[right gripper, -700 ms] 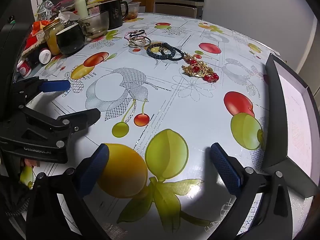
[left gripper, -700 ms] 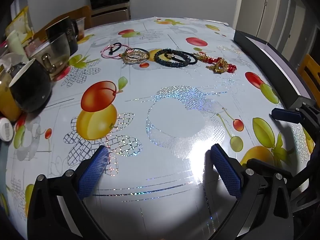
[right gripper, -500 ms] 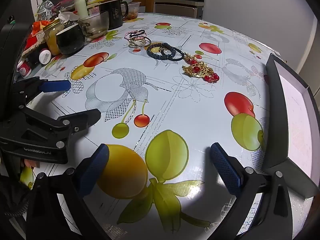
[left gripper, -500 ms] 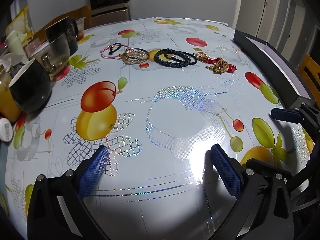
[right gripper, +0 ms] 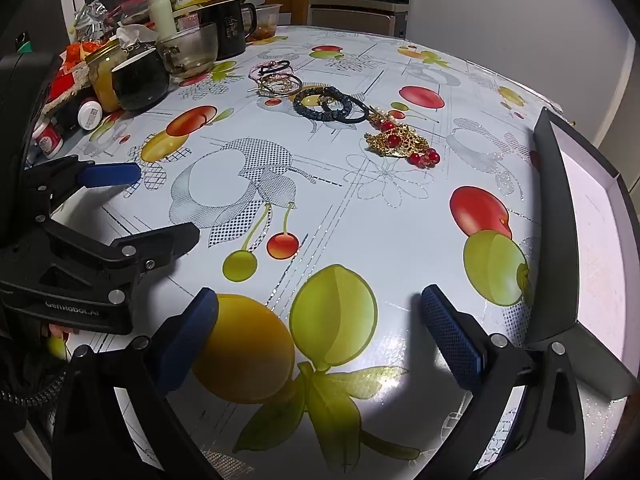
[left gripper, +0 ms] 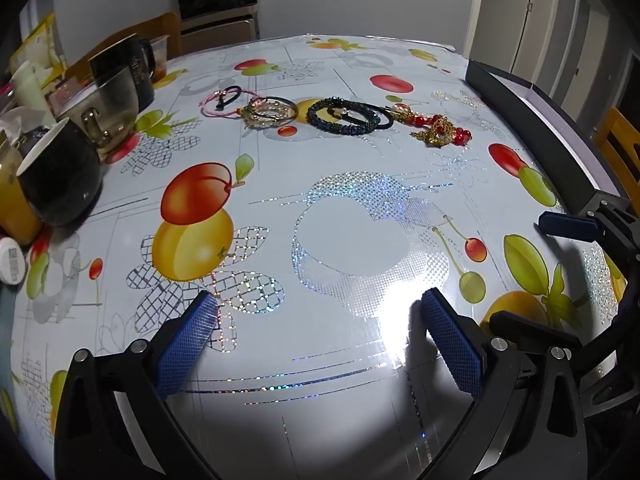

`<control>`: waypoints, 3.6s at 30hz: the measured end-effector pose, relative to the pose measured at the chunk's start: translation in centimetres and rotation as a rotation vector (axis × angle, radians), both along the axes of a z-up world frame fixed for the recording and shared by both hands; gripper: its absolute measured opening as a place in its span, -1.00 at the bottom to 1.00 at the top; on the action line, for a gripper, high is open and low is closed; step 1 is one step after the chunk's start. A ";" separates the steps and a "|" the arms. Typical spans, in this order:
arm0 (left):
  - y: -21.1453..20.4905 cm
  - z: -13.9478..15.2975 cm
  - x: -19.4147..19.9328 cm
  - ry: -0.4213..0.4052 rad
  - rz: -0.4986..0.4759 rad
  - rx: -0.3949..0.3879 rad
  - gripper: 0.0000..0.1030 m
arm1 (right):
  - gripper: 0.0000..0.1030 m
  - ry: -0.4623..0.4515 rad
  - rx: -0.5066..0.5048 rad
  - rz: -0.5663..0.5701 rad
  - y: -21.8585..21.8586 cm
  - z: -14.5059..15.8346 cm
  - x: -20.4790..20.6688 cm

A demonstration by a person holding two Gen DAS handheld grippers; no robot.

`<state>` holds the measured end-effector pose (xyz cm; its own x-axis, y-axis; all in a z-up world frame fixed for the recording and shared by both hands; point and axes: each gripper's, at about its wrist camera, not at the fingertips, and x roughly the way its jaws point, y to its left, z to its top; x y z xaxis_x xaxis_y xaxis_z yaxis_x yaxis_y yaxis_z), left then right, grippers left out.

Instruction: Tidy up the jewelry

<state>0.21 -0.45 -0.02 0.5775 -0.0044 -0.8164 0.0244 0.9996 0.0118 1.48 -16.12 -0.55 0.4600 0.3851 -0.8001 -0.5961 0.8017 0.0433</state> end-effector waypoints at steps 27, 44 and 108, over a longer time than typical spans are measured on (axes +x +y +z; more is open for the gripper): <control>-0.3 0.0 0.1 -0.001 0.000 -0.002 0.97 | 0.93 -0.001 0.006 0.001 0.1 0.0 0.2; 0.1 0.0 0.0 -0.001 -0.001 -0.002 0.97 | 0.93 -0.002 0.010 0.002 0.1 0.0 0.2; 2.9 7.3 4.7 -0.130 0.104 -0.080 0.95 | 0.76 -0.124 -0.014 0.010 3.7 8.2 2.1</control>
